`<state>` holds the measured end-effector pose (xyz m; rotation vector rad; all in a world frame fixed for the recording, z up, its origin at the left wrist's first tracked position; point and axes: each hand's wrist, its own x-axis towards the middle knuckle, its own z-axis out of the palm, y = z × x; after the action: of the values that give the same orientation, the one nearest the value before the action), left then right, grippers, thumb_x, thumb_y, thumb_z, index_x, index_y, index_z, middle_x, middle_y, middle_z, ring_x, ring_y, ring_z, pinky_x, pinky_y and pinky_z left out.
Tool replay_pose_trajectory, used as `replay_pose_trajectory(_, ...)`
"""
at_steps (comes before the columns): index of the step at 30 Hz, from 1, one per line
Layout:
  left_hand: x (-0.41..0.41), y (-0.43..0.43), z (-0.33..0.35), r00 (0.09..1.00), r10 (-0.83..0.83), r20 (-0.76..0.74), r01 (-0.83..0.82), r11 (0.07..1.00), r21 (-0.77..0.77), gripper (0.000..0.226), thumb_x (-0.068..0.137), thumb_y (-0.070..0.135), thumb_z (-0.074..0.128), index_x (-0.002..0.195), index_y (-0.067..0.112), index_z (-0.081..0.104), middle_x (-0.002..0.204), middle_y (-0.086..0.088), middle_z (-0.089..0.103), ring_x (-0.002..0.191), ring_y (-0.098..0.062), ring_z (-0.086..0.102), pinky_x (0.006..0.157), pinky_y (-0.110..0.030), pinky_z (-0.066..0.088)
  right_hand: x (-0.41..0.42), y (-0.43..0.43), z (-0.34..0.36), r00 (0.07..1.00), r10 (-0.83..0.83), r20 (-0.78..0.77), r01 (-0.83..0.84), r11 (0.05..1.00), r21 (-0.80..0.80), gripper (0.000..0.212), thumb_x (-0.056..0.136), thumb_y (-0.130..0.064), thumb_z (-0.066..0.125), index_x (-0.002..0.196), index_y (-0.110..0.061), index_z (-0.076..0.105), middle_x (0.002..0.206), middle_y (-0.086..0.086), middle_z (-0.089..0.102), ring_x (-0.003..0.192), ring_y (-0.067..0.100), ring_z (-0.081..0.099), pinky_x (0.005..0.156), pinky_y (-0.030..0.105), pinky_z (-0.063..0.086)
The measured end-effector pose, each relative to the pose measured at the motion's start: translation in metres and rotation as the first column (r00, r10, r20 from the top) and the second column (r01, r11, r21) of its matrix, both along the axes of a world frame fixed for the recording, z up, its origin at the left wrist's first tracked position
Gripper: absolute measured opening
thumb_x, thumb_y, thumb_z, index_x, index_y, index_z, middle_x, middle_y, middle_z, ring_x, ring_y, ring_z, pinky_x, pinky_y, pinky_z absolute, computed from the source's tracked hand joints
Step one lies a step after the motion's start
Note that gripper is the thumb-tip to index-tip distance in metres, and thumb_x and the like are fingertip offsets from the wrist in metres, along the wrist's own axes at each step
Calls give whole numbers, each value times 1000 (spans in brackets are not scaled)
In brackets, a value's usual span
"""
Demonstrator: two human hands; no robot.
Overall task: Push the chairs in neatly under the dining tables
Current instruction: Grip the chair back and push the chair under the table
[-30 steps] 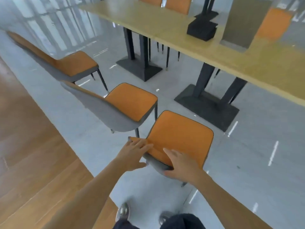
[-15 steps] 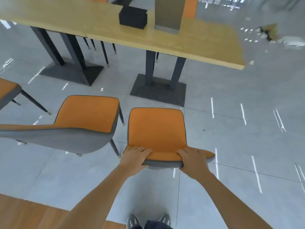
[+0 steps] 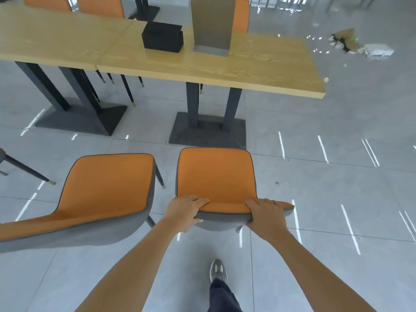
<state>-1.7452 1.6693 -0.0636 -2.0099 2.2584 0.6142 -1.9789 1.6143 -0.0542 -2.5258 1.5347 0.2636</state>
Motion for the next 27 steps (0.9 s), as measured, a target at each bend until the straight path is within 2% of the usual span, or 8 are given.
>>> replay_pose_trajectory(4, 18, -50, 1, 999, -31, 11, 31, 1000, -1, 57, 88, 40, 57, 139, 31, 33, 124, 0, 56, 112, -22, 54, 93, -35, 45, 12, -42, -3, 1000, -29, 4, 29, 1000, -3, 36, 77, -40, 58, 111, -28, 52, 107, -8, 64, 104, 20, 56, 90, 34, 37)
replay_pose_trajectory(8, 39, -106, 1, 999, -41, 25, 41, 999, 11, 56, 88, 40, 58, 138, 32, 34, 125, 0, 56, 112, -20, 52, 96, -35, 42, 27, -90, -5, 999, -34, 7, 34, 999, 7, 39, 77, -47, 58, 111, -28, 52, 108, -8, 64, 103, 20, 55, 87, 34, 38)
replay_pose_trajectory(12, 54, -157, -3, 999, -32, 43, 32, 999, 11, 57, 87, 41, 59, 138, 32, 35, 127, 2, 54, 114, -19, 49, 97, -34, 37, 40, -138, -6, 1000, -11, 16, 10, 999, 45, 42, 79, -45, 57, 117, -28, 49, 114, -7, 62, 107, 20, 54, 90, 34, 39)
replay_pose_trajectory(18, 60, -228, -5, 999, -30, 42, 29, 1000, 3, 57, 88, 38, 58, 139, 30, 34, 131, 0, 50, 119, -21, 46, 98, -34, 36, 47, -210, -5, 999, -40, 23, 39, 999, 22, 41, 77, -44, 61, 113, -28, 52, 107, -6, 64, 102, 20, 55, 83, 33, 39)
replay_pose_trajectory(27, 69, -326, -5, 1000, -5, 26, 5, 1000, 17, 58, 86, 39, 60, 137, 32, 34, 134, 0, 48, 123, -23, 43, 99, -37, 35, 62, -304, -4, 994, -106, -11, 106, 994, 8, 42, 77, -42, 62, 117, -30, 51, 112, -5, 63, 106, 22, 53, 89, 36, 36)
